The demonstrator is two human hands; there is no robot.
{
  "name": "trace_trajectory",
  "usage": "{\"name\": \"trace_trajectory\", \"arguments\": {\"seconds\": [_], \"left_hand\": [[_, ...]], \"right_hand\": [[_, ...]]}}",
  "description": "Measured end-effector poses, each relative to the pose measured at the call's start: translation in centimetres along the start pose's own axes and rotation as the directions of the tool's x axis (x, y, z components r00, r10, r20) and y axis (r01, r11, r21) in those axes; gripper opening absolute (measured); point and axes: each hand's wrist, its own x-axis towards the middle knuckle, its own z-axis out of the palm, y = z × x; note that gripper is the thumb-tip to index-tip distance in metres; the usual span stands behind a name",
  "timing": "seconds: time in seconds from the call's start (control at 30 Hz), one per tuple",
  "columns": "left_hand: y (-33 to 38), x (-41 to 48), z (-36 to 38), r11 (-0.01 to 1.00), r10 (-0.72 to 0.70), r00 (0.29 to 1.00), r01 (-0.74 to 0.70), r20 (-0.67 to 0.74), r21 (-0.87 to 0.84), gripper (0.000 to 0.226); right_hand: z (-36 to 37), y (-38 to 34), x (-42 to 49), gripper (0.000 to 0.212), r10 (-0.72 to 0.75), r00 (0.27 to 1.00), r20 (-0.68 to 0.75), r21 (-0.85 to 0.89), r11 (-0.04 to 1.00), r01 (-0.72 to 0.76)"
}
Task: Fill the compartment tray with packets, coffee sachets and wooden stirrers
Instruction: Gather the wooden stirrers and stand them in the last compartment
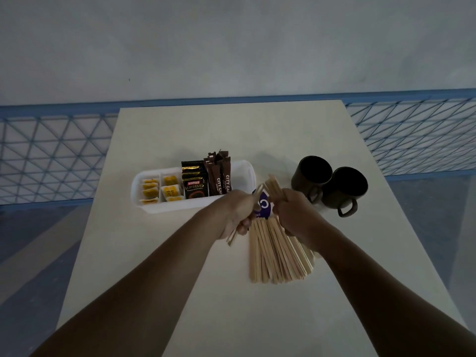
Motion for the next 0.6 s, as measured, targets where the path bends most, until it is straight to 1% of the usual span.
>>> {"name": "trace_trajectory", "arguments": {"seconds": [0.07, 0.13, 0.2, 0.3, 0.37, 0.47, 0.53, 0.6], "left_hand": [[0.8, -0.2, -0.8, 0.992, 0.073, 0.997, -0.071, 0.018, -0.103, 0.030], [1.4, 0.0, -1.5, 0.973, 0.164, 0.986, -0.163, -0.006, -0.162, 0.032], [2.0, 0.2, -2.0, 0.940, 0.262, 0.962, -0.271, -0.070, -0.206, 0.031], [3.2, 0.7, -2.6, 0.877, 0.345, 0.914, -0.394, -0.213, -0.273, 0.031], [4.1, 1.4, -3.1, 0.850, 0.373, 0.878, -0.453, -0.300, -0.269, 0.029], [4.9, 2.5, -3.7, 0.804, 0.422, 0.816, -0.539, -0.395, -0.253, 0.025], [5.3, 3.3, -3.9, 0.793, 0.436, 0.767, -0.575, -0.470, -0.202, 0.023], [5.4, 4.3, -4.0, 0.802, 0.454, 0.714, -0.588, -0.533, -0.104, 0.021]], "right_hand": [[0.0, -1.0, 0.6, 0.022, 0.023, 1.000, -0.002, 0.129, 0.991, -0.023], [0.0, -2.0, 1.4, 0.023, 0.035, 0.999, 0.000, 0.234, 0.972, -0.034], [0.2, -3.0, 2.3, 0.025, 0.020, 1.000, -0.002, 0.294, 0.956, -0.018], [0.4, -4.5, 4.0, 0.025, -0.023, 0.999, -0.037, 0.322, 0.946, 0.034], [0.7, -5.6, 5.3, 0.024, -0.049, 0.997, -0.067, 0.344, 0.936, 0.069], [1.3, -7.0, 7.1, 0.023, -0.094, 0.989, -0.114, 0.403, 0.905, 0.133], [1.9, -7.7, 8.3, 0.019, -0.130, 0.982, -0.137, 0.418, 0.891, 0.176], [2.5, -8.2, 9.2, 0.017, -0.163, 0.972, -0.169, 0.413, 0.884, 0.220]]}}
